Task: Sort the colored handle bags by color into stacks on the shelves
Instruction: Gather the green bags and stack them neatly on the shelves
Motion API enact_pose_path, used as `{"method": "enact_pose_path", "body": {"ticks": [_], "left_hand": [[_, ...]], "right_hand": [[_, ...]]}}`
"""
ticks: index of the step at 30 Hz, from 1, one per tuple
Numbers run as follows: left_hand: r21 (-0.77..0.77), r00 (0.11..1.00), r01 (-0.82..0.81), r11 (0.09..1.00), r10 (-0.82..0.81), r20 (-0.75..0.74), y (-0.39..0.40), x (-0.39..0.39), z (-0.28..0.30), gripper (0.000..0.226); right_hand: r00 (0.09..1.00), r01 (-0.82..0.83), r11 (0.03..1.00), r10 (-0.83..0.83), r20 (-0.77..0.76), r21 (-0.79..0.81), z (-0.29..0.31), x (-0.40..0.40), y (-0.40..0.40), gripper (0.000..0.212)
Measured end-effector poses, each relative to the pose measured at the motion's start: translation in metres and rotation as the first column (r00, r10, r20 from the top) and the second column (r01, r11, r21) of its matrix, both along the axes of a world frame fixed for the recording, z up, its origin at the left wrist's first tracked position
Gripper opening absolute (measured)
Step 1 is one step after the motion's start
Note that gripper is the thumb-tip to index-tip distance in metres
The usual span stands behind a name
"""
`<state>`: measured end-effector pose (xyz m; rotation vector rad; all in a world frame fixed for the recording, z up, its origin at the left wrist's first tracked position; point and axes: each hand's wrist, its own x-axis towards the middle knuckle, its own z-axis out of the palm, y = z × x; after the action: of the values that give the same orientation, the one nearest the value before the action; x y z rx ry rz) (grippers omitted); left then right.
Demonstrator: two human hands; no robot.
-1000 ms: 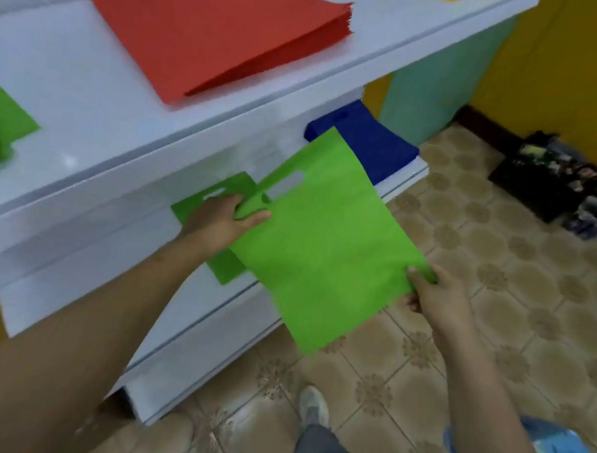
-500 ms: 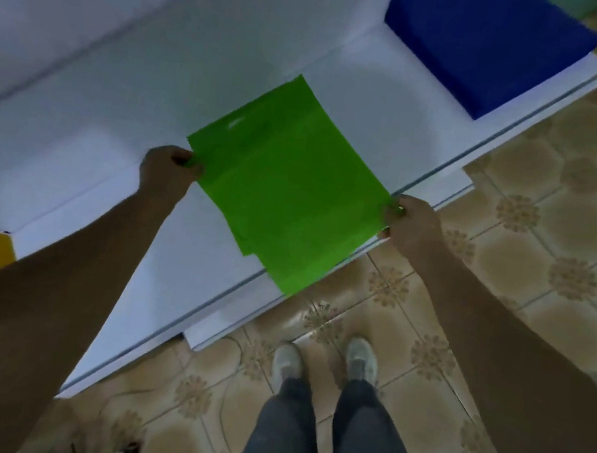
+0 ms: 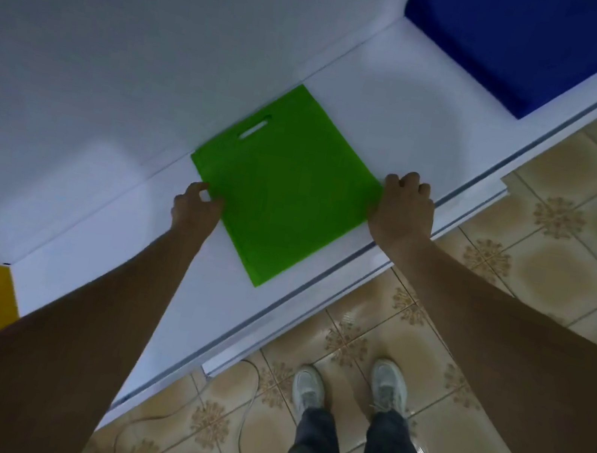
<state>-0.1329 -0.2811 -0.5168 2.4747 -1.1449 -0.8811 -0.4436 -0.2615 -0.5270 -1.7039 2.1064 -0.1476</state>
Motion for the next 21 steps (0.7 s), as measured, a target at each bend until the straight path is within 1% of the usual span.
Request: {"method": "enact_pose_path", "body": {"ticks": [1, 4, 6, 8, 11, 13, 14, 17, 19, 21], "left_hand": [[-0.017, 0.999, -0.029, 0.999, 0.029, -0.013, 0.0, -0.005, -0.001, 0.048], [-0.07, 0.988, -0.12, 0.99, 0.113, -0.102, -0.002, -0.009, -0.007, 0.045], [-0.034, 0.994, -0.092, 0.995, 0.09, -0.062, -0.002, -0.014, -0.009, 0.046], [0.031, 0.999, -0.03, 0.999, 0.029, 0.021, 0.002, -0.021, -0.006, 0.048], [0.092, 0.995, 0.035, 0.995, -0.043, 0.087, 0.013, -0.029, -0.001, 0.054], [0.063, 0.992, 0.071, 0.995, -0.077, 0.097, 0.025, -0.032, 0.007, 0.058], [0.039, 0.991, 0.091, 0.995, -0.094, 0.094, 0.031, -0.034, 0.013, 0.06], [-0.042, 0.986, 0.136, 0.99, -0.131, 0.101, 0.057, -0.042, 0.039, 0.061], [-0.083, 0.988, 0.136, 0.987, -0.129, 0.089, 0.081, -0.05, 0.059, 0.061], [-0.135, 0.989, 0.137, 0.981, -0.126, 0.082, 0.111, -0.058, 0.079, 0.061]], "right_hand": [[1.0, -0.014, 1.0, 0.014, 0.007, 0.004, -0.002, 0.002, 0.001, 0.032], [0.994, -0.04, 0.999, 0.04, 0.102, 0.002, -0.006, 0.007, 0.002, 0.032], [0.99, -0.105, 0.994, 0.105, 0.098, -0.012, -0.006, 0.013, 0.002, 0.036], [0.987, -0.151, 0.989, 0.15, 0.062, -0.002, -0.004, 0.016, 0.002, 0.036], [0.99, -0.142, 0.989, 0.141, 0.032, 0.046, 0.007, 0.016, -0.002, 0.041], [0.992, -0.129, 0.989, 0.129, 0.001, 0.079, 0.019, 0.014, -0.006, 0.049], [0.988, -0.152, 0.983, 0.155, -0.02, 0.099, 0.026, 0.013, -0.008, 0.053], [0.947, -0.28, 0.945, 0.301, -0.109, 0.171, 0.052, 0.014, -0.015, 0.059], [0.929, -0.317, 0.933, 0.342, -0.14, 0.172, 0.074, 0.02, -0.021, 0.059], [0.921, -0.365, 0.924, 0.376, -0.103, 0.115, 0.103, 0.034, -0.027, 0.062]]}}
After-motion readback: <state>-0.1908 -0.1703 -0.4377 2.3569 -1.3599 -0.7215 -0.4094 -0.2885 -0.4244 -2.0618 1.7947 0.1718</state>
